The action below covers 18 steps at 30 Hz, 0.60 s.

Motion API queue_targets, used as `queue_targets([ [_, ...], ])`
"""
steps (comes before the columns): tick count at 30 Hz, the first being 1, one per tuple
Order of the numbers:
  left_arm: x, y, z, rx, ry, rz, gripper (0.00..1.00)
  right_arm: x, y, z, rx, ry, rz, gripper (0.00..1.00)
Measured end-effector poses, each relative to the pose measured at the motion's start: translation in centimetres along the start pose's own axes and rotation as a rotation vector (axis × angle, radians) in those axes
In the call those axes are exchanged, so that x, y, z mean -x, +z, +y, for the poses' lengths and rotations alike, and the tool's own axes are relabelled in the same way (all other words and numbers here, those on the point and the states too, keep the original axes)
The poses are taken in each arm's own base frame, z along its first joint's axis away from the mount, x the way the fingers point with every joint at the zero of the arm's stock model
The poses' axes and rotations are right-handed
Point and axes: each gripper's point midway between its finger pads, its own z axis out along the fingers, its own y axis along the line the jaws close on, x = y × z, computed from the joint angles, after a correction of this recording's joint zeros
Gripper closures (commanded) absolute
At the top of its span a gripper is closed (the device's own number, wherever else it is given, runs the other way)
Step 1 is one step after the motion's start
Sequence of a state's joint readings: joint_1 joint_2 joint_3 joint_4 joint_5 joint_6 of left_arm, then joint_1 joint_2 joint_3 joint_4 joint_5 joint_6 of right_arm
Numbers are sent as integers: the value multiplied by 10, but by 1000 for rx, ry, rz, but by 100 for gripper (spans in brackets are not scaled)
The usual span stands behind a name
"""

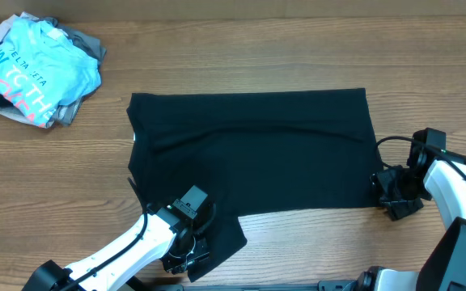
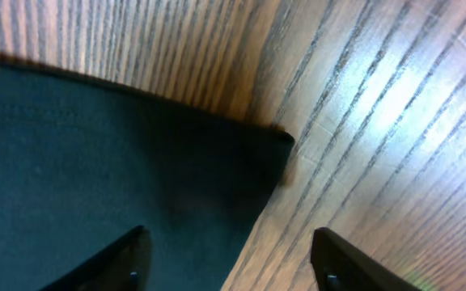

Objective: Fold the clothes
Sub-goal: 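Grasp the black shirt's bottom-left hem and right edge with both grippers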

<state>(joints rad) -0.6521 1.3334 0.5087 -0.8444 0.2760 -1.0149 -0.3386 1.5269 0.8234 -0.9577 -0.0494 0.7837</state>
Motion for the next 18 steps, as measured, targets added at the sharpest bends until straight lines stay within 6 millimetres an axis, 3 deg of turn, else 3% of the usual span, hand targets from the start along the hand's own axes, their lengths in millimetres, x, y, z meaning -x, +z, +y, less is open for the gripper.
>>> queue_targets([
  [6, 0, 0, 0, -1, 0, 1, 57, 2, 5, 2, -2, -1, 7, 43],
  [15, 0, 0, 0, -1, 0, 1, 57, -5, 22, -4, -3, 17, 20, 43],
  [18, 0, 0, 0, -1, 0, 1, 61, -5, 23, -4, 1, 24, 16, 50],
])
